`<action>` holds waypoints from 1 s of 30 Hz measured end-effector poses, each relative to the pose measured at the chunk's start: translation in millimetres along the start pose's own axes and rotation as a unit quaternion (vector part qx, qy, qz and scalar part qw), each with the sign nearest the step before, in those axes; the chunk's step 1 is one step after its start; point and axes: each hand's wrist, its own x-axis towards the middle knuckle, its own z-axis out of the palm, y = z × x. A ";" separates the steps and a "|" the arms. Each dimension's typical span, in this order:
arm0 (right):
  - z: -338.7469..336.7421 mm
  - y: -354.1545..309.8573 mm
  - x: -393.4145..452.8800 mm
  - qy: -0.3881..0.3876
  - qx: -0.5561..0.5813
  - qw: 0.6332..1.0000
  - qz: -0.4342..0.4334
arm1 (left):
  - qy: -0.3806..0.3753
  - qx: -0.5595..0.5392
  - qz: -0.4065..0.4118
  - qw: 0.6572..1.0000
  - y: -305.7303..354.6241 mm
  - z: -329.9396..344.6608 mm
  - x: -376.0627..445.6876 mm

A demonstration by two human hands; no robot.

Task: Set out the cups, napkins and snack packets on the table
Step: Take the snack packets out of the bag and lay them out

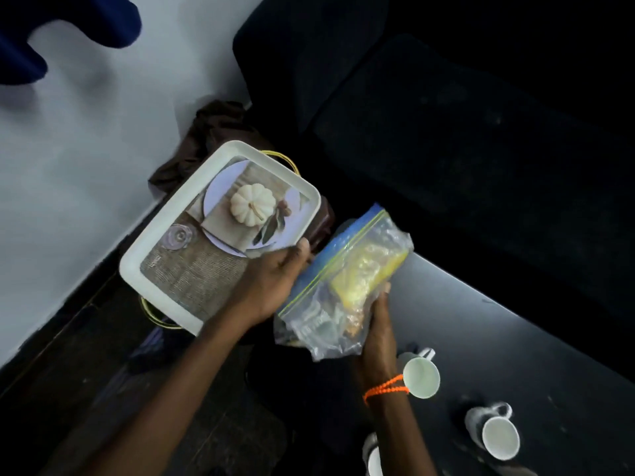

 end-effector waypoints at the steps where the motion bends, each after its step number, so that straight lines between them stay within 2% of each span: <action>1: -12.1 5.2 -2.1 0.040 -0.097 0.994 -0.001 | -0.001 0.028 0.003 1.000 -5.9 20.0 -5.3; 3: -36.6 19.3 -2.0 0.123 -0.288 0.950 -0.001 | -0.035 0.058 -0.007 0.998 -19.2 60.2 -17.4; 4: -47.0 24.6 -0.4 0.151 -0.322 0.935 0.010 | -0.051 0.050 -0.021 0.997 -24.3 78.0 -24.1; 8: -62.5 22.9 -7.3 0.166 -0.215 0.962 0.023 | -0.023 -0.069 -0.080 0.994 -22.0 120.2 -43.2; 11: -61.4 7.7 -28.2 0.216 -0.213 0.952 -0.047 | 0.017 -0.205 -0.138 0.969 -6.1 129.1 -50.5; 13: -58.0 -3.8 -41.0 0.193 -0.164 0.963 -0.090 | 0.007 -0.248 -0.156 0.956 3.0 130.8 -56.0; 15: -53.0 -14.5 -51.1 0.141 -0.145 0.974 -0.100 | -0.017 -0.225 -0.143 0.964 8.5 134.7 -61.8; 17: -49.1 -20.1 -55.8 0.116 -0.184 0.971 -0.102 | -0.025 -0.205 -0.134 0.969 12.1 140.2 -66.2; 21: -44.0 -26.4 -55.6 0.141 -0.206 0.963 -0.101 | -0.017 -0.160 -0.149 0.976 13.8 148.3 -70.7; 26: -45.4 -37.7 -55.5 0.110 -0.133 0.984 -0.036 | 0.049 -0.041 -0.088 0.994 15.9 147.3 -79.2; 30: -48.7 -41.0 -64.8 0.100 -0.191 0.975 -0.051 | 0.110 0.022 -0.043 0.993 19.8 129.8 -82.6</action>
